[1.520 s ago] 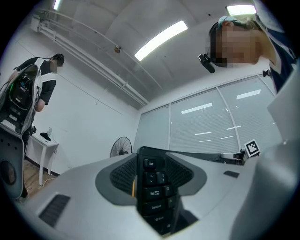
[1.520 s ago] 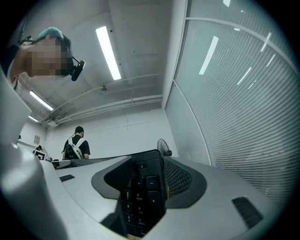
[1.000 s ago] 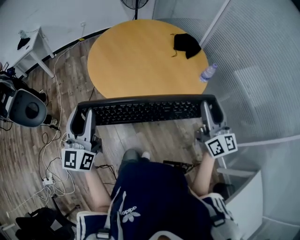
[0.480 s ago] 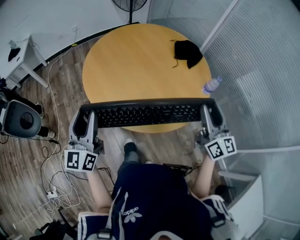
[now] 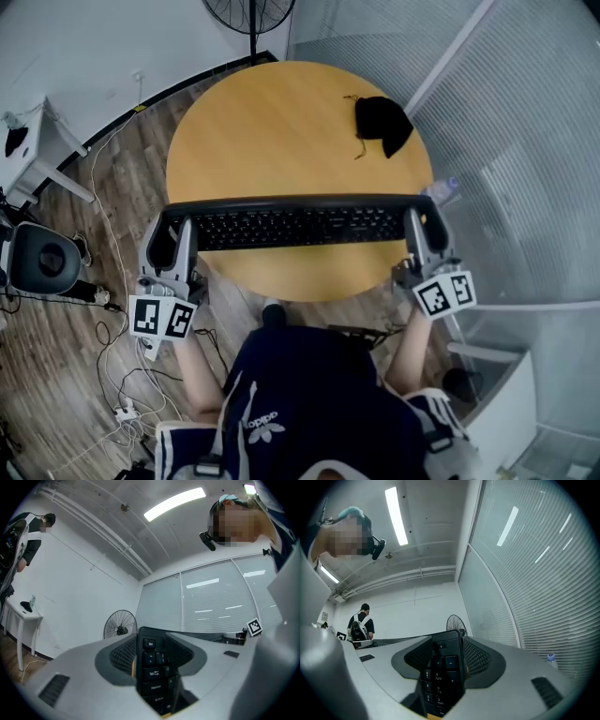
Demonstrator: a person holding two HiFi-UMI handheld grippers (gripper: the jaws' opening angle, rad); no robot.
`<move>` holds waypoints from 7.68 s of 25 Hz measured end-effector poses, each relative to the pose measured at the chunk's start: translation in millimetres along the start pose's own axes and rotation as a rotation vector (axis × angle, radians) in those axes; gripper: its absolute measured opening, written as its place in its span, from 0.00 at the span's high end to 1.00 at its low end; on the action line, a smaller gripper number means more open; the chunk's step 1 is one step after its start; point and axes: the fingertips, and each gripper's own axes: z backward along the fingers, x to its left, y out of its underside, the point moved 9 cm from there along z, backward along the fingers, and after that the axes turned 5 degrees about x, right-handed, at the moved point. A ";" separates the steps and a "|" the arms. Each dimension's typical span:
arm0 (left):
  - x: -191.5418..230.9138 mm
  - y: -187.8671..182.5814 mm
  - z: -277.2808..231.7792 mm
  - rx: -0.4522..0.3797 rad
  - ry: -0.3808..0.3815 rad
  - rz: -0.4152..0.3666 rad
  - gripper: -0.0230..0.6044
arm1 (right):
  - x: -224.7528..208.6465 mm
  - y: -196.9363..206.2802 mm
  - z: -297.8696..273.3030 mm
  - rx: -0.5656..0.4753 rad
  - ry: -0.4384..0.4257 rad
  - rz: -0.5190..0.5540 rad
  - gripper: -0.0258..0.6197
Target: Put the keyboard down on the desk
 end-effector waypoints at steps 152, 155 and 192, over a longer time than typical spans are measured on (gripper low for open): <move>67.9 285.8 -191.3 0.857 -0.238 0.253 0.66 | -171.0 285.8 -158.3 0.758 0.259 -0.296 0.68; 65.2 284.6 -190.3 0.837 -0.247 0.237 0.66 | -171.9 282.9 -155.8 0.756 0.269 -0.241 0.68; -20.9 80.7 -176.8 0.296 0.010 -0.043 0.96 | -56.5 66.0 -80.4 0.194 0.228 -0.060 0.96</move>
